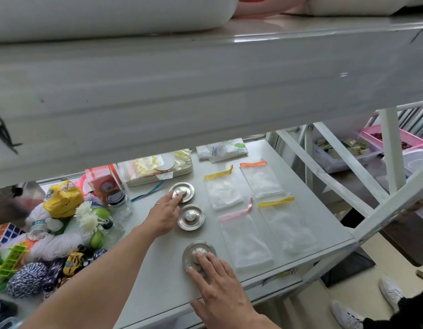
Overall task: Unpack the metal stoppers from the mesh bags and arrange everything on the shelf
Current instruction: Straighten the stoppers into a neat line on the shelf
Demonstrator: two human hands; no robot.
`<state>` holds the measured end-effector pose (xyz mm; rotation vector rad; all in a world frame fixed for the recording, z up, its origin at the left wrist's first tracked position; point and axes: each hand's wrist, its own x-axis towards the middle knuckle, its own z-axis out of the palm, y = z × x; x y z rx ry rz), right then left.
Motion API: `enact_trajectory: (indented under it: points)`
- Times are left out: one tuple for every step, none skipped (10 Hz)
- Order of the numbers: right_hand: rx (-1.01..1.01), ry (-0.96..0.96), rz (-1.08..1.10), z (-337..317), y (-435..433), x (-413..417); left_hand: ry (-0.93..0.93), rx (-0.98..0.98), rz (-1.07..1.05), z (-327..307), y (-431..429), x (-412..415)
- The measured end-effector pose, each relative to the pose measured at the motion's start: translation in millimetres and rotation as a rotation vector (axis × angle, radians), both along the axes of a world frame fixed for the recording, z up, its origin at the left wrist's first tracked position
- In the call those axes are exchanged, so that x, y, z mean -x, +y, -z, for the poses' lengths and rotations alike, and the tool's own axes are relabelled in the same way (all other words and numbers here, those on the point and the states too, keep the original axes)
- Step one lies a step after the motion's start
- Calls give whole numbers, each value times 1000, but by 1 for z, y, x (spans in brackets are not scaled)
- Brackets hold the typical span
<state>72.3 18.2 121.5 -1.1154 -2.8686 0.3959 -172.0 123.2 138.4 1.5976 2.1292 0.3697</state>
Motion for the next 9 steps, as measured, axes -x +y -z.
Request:
enact_trajectory:
  points:
    - [-2, 8, -5, 2, 2, -1, 33, 18, 27, 0, 4, 0]
    - [-6, 19, -1, 3, 2, -1, 22, 6, 44, 1, 6, 0]
    - [0, 22, -1, 3, 2, 0, -20, -6, 32, 0, 4, 2]
    - [-15, 31, 1, 4, 1, 0, -61, -63, -9, 0, -4, 1]
    - [-6, 27, 6, 2, 3, -1, -71, -109, -30, 2, -16, -1]
    - [-30, 19, 8, 2, 5, -1, -97, -139, -45, 4, -28, -5]
    - [-60, 19, 15, 3, 4, -4, -101, -142, -79, 5, -42, -9]
    - [-65, 52, 24, -4, 2, -3, -172, -215, -175, -2, -50, -14]
    - [-60, 224, 6, -13, -11, -14, -226, -429, -353, -17, -77, -38]
